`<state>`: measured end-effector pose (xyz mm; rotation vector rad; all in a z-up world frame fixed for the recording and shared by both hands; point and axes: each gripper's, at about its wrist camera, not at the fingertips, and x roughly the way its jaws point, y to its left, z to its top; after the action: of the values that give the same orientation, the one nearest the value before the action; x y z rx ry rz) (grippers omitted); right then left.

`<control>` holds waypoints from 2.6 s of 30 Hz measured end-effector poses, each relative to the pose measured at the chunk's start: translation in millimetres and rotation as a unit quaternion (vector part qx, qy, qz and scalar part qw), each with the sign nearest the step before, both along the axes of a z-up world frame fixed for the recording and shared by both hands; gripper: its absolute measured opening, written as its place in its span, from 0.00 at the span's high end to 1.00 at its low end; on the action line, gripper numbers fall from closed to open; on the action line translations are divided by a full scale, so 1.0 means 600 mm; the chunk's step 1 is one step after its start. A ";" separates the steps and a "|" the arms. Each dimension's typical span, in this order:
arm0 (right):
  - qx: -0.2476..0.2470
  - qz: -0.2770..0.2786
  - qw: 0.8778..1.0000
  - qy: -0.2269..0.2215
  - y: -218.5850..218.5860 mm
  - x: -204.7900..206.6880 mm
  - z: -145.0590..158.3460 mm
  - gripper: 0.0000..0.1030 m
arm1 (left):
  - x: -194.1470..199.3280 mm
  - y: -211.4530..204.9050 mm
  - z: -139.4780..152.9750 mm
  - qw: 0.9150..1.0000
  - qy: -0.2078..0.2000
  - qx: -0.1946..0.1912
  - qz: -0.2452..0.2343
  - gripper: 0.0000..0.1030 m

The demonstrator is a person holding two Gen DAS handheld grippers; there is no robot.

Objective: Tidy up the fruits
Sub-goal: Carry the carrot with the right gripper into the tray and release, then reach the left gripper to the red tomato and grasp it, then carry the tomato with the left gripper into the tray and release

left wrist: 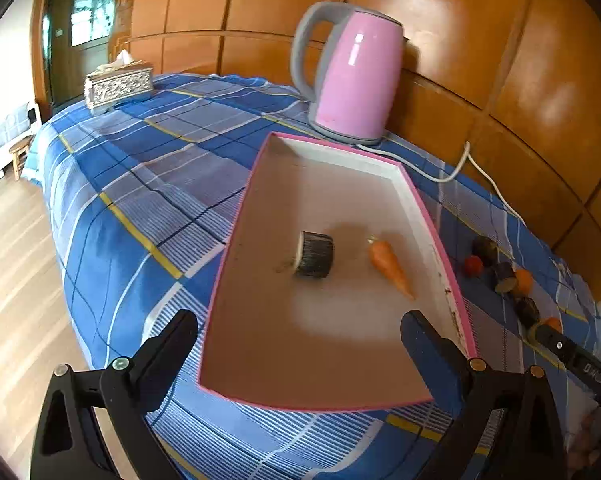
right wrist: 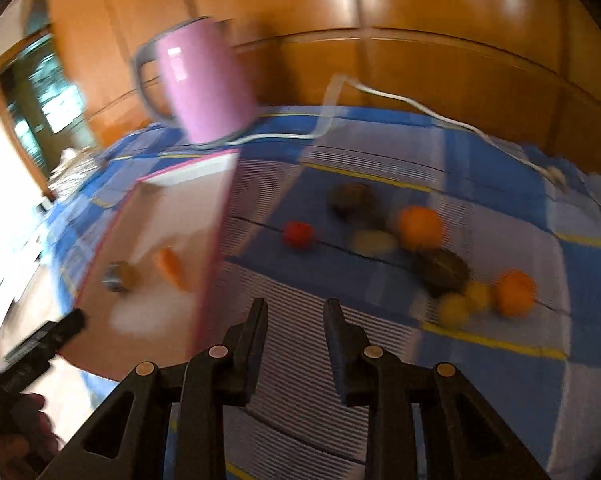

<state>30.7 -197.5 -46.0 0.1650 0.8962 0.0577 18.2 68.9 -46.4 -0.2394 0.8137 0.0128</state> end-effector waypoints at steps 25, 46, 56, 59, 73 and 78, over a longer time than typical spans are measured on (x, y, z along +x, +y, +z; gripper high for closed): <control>-0.068 -0.391 0.918 0.030 -0.363 -0.184 -0.077 0.68 | 0.060 -0.156 0.059 0.986 -0.009 0.039 -0.160 0.03; -0.088 -0.400 0.912 -0.002 -0.368 -0.187 -0.091 0.42 | 0.191 -0.313 0.007 0.959 0.069 0.052 -0.271 0.61; -0.087 -0.394 0.915 -0.006 -0.366 -0.185 -0.092 0.37 | 0.243 -0.354 -0.050 0.955 0.111 0.085 -0.263 0.76; -0.087 -0.393 0.915 -0.007 -0.365 -0.185 -0.092 0.36 | 0.238 -0.351 -0.050 0.955 0.103 0.074 -0.267 0.76; -0.086 -0.393 0.915 -0.011 -0.364 -0.184 -0.094 0.35 | 0.133 -0.250 0.013 0.972 0.055 -0.020 -0.227 0.76; -0.088 -0.396 0.914 -0.012 -0.363 -0.186 -0.092 0.35 | 0.142 -0.159 0.047 0.991 0.015 -0.031 -0.128 0.76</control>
<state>-80.8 -415.1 -101.3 0.3483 0.7515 -0.7745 103.3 -26.4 -18.5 -0.1923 0.8716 -0.2516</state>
